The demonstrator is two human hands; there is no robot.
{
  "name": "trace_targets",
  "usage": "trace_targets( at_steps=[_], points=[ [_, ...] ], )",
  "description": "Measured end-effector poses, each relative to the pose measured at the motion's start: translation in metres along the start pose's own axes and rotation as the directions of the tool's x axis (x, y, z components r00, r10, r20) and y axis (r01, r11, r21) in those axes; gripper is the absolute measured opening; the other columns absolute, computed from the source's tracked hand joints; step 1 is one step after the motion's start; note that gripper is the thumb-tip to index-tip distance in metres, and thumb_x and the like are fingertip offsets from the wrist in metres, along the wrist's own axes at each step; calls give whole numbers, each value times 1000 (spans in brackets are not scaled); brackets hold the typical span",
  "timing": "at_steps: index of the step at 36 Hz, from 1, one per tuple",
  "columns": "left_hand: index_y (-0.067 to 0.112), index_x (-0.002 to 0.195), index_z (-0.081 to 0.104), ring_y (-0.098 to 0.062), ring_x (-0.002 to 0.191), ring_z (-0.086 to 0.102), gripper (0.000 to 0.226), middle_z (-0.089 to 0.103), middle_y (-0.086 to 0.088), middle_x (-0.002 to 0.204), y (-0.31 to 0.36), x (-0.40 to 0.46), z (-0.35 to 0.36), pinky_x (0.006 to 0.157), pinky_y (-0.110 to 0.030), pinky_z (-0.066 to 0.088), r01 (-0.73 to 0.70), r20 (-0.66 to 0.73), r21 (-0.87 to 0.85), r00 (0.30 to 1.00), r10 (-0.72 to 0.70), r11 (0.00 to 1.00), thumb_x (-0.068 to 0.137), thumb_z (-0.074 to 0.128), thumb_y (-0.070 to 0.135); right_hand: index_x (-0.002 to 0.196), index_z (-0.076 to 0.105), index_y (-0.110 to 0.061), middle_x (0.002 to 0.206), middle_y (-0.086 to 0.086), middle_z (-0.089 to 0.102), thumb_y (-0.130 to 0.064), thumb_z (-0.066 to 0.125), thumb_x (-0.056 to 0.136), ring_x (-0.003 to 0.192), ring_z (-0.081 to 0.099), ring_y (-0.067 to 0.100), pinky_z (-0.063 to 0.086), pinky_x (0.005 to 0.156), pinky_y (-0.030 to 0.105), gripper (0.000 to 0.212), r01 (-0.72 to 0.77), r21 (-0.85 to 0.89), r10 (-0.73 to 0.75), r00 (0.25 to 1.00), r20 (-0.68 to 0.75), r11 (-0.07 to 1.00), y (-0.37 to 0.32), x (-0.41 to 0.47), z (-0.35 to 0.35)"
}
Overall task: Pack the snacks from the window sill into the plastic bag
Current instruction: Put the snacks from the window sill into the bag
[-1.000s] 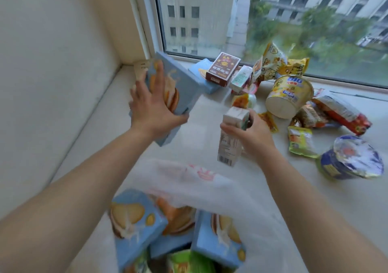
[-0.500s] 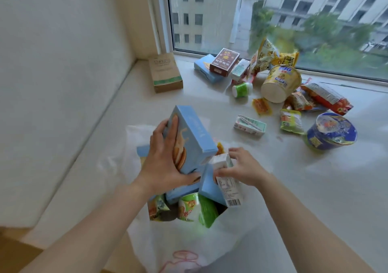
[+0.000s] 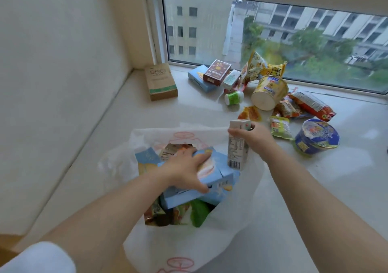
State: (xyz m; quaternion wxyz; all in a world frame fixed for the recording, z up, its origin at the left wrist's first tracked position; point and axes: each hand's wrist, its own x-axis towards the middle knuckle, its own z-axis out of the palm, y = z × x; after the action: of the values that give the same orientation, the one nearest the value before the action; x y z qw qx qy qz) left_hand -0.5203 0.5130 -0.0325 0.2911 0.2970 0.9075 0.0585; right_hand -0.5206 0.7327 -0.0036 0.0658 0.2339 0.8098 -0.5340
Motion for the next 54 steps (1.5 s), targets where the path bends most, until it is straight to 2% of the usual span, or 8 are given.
trace_targets(
  at_steps=[8, 15, 28, 31, 35, 40, 46, 54],
  points=[
    [32, 149, 12, -42, 134, 24, 104, 24, -14, 150, 16, 49, 9, 107, -58, 21, 249, -126, 120, 964, -234, 961, 65, 59, 72, 96, 66, -15, 83, -1, 66, -31, 78, 74, 78, 64, 15, 48, 60, 27, 30, -8, 35, 8, 1000, -15, 999, -5, -7, 8],
    [28, 151, 7, -40, 141, 1, 87, -1, -6, 157, 51, 56, 67, 115, -55, 3, 96, -123, 2, 988, -95, 995, 82, 51, 59, 93, 63, -18, 78, -7, 62, -28, 76, 77, 72, 59, 10, 45, 55, 23, 24, -2, 48, 5, 998, -60, 999, -8, -11, 23],
    [20, 150, 23, -23, 146, 6, 67, 21, -2, 156, 32, 35, 60, 118, -45, -3, -31, -206, 10, 978, 33, 999, 93, 37, 54, 96, 59, -21, 86, -10, 59, -30, 79, 73, 88, 57, 13, 44, 66, 25, 32, 155, -127, -162, 986, -45, 980, -3, -30, 27],
    [18, 135, 50, -20, 137, 32, 46, 46, 2, 141, -7, -6, 58, 118, -43, 18, 3, -414, -55, 910, -25, 998, 94, 47, 37, 110, 62, -16, 106, -1, 52, -44, 79, 67, 109, 46, 19, 38, 89, 29, 54, 266, -393, -298, 954, -21, 880, 1, -34, 39],
    [21, 97, 72, -21, 90, 64, 32, 69, 5, 96, -49, -57, 62, 74, -32, 50, 41, -717, -153, 683, -139, 987, 81, 49, 35, 112, 63, -16, 108, -3, 61, -73, 60, 54, 105, 49, 16, 37, 90, 30, 81, 472, -505, -461, 874, 156, 723, 1, -57, 68],
    [33, 121, 57, -9, 117, 49, 73, 58, 11, 121, -51, -101, 69, 100, -25, 31, -36, -190, -106, 982, 15, 994, 69, 27, 75, 108, 56, -24, 93, -16, 64, -44, 78, 71, 80, 58, 2, 45, 68, 19, 48, 508, -249, -401, 835, 377, 824, 9, -84, 112],
    [23, 118, 62, -23, 112, 54, 45, 67, -4, 105, -59, -118, 102, 118, -50, -7, -165, 226, 348, 970, 88, 923, 84, 54, 52, 138, 37, -23, 126, -1, 54, -49, 66, 80, 114, 51, 20, 43, 85, 33, 70, 492, -601, -273, 865, 422, 629, 24, -87, 148],
    [14, 110, 64, -30, 96, 58, 32, 65, -9, 101, -59, -133, 87, 84, -41, 49, -153, 263, 315, 962, 69, 937, 97, 45, 36, 138, 38, -26, 127, 3, 49, -47, 70, 74, 115, 45, 24, 41, 92, 35, 75, 714, -688, -112, 700, 705, 133, 28, -93, 162]
  ],
)
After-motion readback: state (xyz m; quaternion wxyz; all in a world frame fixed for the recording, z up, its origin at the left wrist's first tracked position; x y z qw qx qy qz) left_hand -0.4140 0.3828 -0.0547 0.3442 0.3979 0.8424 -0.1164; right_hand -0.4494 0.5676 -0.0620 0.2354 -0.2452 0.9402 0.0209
